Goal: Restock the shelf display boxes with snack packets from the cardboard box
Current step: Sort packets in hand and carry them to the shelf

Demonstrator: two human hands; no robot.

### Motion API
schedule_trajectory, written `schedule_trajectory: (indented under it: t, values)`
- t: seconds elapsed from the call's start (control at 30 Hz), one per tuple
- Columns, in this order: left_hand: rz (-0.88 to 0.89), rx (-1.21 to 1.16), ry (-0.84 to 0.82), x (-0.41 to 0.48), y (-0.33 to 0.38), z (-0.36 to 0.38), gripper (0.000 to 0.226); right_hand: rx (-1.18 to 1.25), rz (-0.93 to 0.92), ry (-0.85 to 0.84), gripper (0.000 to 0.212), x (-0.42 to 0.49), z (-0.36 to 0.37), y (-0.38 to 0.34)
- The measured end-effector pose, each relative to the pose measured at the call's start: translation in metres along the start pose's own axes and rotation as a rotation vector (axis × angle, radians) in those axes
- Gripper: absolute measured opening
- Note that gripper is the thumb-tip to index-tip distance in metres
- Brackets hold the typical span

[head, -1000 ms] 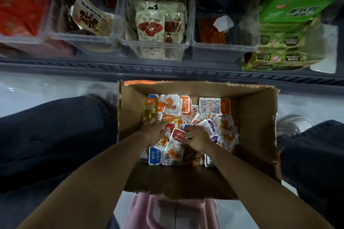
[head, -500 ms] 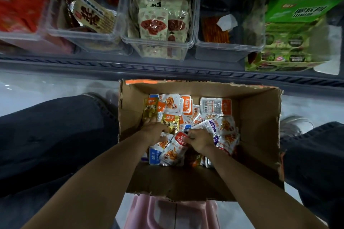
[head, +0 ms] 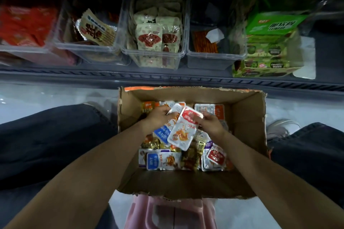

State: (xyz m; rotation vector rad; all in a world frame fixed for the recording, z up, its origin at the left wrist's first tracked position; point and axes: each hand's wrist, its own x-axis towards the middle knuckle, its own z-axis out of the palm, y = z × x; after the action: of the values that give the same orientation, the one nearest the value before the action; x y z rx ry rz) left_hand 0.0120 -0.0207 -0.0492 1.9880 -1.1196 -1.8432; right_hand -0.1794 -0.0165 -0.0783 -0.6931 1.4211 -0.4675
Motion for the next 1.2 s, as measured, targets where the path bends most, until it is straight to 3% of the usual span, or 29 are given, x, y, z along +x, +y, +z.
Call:
schedule_trajectory:
  t: [0.2,0.4,0.67,0.83,0.93,1.1,1.2]
  values:
    - [-0.062,-0.383,0.020,-0.036,0.044,0.009,0.033,0.158,-0.050,0.032,0.019,-0.030,-0.012,-0.047]
    - [-0.010,-0.532,-0.028,-0.082,0.078,0.020,0.024,0.248,-0.211,0.061,0.021,-0.078,-0.005,-0.087]
    - [0.292,-0.336,0.094,-0.142,0.109,0.020,0.037,0.354,-0.228,-0.118,0.024,-0.157,0.000,-0.131]
    - [0.389,-0.340,0.235,-0.171,0.126,-0.005,0.043,0.352,-0.300,0.035,0.023,-0.186,-0.010,-0.151]
    - [0.433,-0.457,0.304,-0.185,0.137,-0.027,0.033,0.333,-0.365,0.127,0.021,-0.199,-0.021,-0.165]
    - [0.464,-0.448,0.300,-0.208,0.157,-0.034,0.024,0.308,-0.465,0.149,0.026,-0.220,-0.021,-0.191]
    - [0.466,-0.423,0.229,-0.222,0.174,-0.023,0.031,0.310,-0.526,0.138,0.020,-0.230,-0.011,-0.208]
